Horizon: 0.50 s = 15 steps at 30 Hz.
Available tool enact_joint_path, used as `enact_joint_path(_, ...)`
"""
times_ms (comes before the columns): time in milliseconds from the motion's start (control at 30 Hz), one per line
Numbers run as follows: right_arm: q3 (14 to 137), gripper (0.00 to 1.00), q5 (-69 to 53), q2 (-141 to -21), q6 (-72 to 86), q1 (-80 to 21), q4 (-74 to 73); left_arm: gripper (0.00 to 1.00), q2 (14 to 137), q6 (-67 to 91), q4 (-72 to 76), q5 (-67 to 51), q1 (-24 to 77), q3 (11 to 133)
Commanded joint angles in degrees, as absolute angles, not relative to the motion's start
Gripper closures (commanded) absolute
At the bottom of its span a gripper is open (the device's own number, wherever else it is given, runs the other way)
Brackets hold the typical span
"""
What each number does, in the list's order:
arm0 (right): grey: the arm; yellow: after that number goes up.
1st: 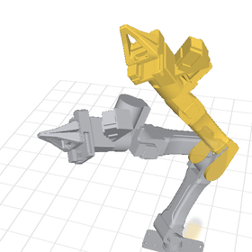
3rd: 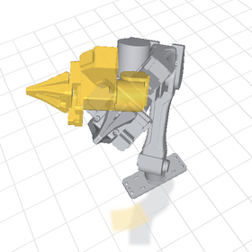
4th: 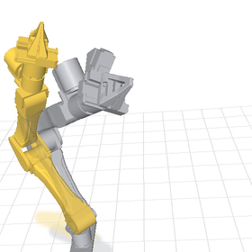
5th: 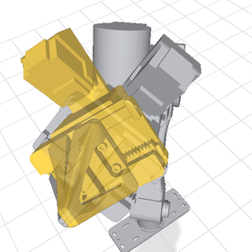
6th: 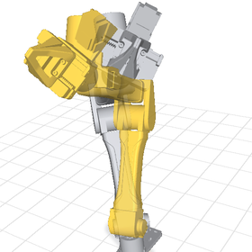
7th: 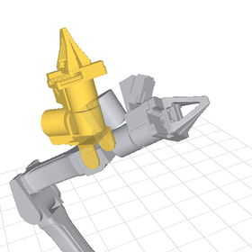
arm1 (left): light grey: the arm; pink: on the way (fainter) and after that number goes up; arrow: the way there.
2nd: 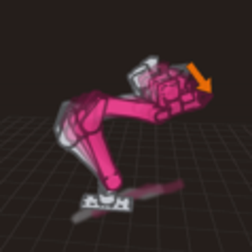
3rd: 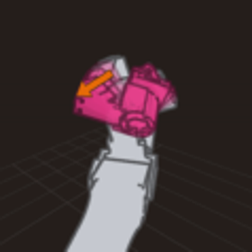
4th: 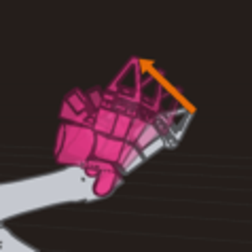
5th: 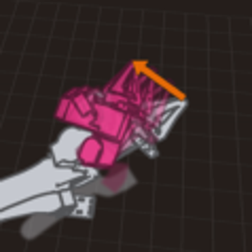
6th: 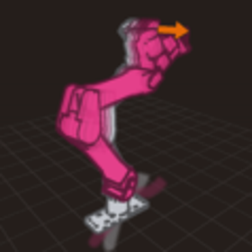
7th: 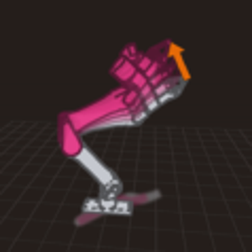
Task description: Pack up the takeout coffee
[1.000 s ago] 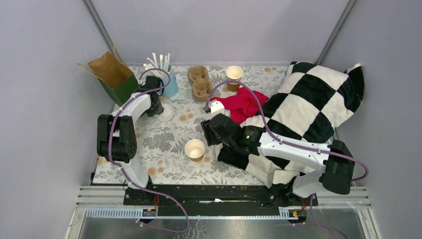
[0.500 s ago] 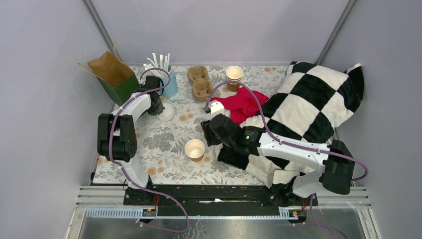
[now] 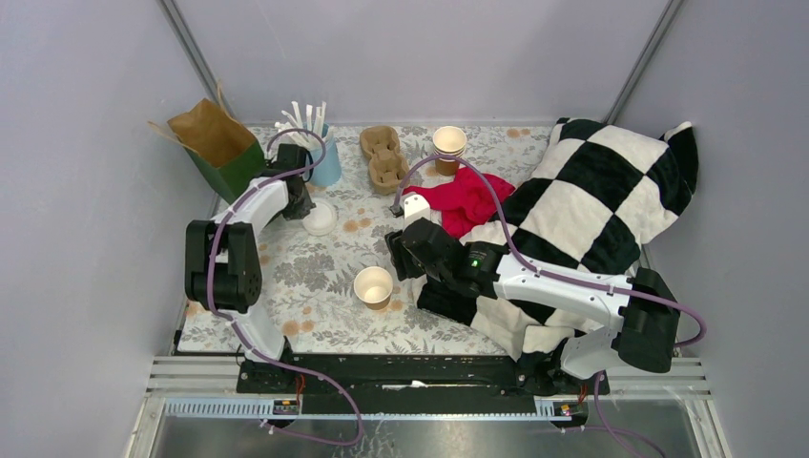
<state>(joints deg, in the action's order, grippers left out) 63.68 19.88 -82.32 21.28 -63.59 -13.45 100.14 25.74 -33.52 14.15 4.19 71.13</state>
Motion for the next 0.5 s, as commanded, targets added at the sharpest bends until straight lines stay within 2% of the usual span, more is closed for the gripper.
enact_joint_path(0,65.03,0.41,20.57,-81.27,21.45,-63.98,-13.6,1.0,95.43,25.93,-33.91,14.83,3.95,73.11)
enact_joint_path(333,64.95,0.4,20.68,-79.32,22.35,-63.98,-14.26,1.0,86.1,26.28,-38.39,11.94,5.0,75.18)
enact_joint_path(400,64.72,0.38,20.68,-78.27,22.69,-64.01,-14.55,1.0,82.25,26.19,-38.66,6.52,5.01,75.44)
enact_joint_path(467,64.41,0.33,20.66,-76.64,23.15,-63.98,-14.82,1.0,77.98,26.39,-37.86,-4.7,5.01,75.03)
